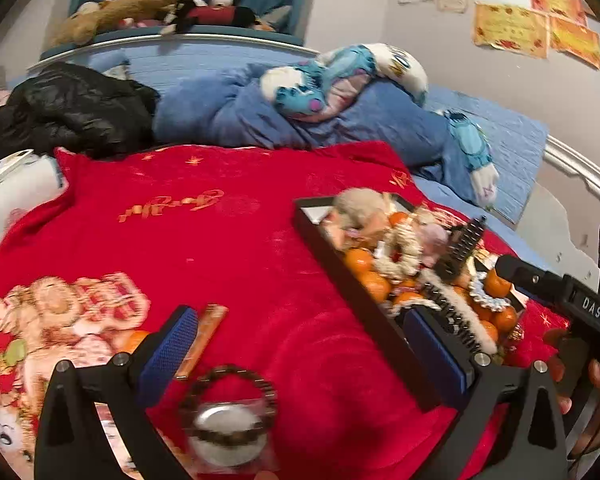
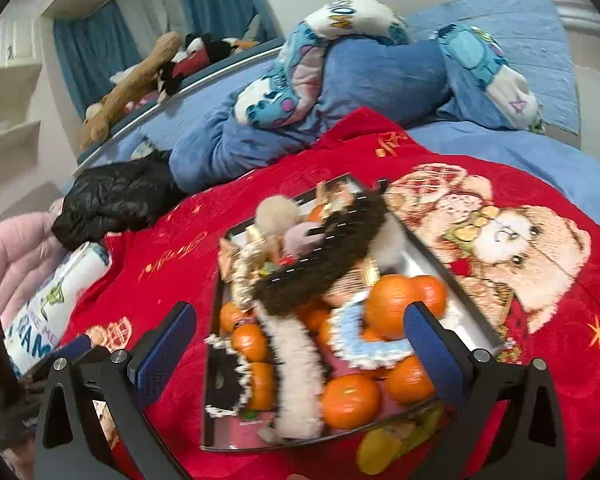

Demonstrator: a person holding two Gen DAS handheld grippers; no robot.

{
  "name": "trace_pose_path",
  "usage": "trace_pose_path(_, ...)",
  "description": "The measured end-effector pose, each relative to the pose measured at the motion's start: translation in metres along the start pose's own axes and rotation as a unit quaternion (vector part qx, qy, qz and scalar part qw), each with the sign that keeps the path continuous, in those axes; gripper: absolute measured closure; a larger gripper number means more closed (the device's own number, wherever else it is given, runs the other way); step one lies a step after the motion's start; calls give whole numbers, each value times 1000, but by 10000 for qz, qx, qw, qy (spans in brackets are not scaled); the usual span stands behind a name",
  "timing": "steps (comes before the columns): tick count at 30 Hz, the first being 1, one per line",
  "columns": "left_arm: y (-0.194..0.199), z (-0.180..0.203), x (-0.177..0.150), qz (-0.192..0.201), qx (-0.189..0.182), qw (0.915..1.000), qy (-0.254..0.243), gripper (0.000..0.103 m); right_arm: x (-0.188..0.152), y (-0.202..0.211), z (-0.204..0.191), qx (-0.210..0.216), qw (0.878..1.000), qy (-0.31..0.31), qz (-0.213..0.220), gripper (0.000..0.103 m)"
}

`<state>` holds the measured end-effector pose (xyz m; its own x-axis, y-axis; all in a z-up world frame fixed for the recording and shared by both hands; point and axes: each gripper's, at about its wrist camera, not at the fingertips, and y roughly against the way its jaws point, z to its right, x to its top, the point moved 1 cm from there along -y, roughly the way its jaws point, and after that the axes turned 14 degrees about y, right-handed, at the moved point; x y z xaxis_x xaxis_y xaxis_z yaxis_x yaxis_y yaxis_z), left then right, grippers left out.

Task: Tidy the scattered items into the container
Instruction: 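Move both grippers back toward the remaining items beside the tray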

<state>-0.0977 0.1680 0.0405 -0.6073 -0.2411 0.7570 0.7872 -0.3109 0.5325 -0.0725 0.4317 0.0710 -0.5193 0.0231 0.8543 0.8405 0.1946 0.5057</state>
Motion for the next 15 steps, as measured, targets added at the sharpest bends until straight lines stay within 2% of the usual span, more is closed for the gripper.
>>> trace_pose_path(15,54,-117,-8,30,1023,9947,26,0,3,-37,-109,810,9965,210,-85,0)
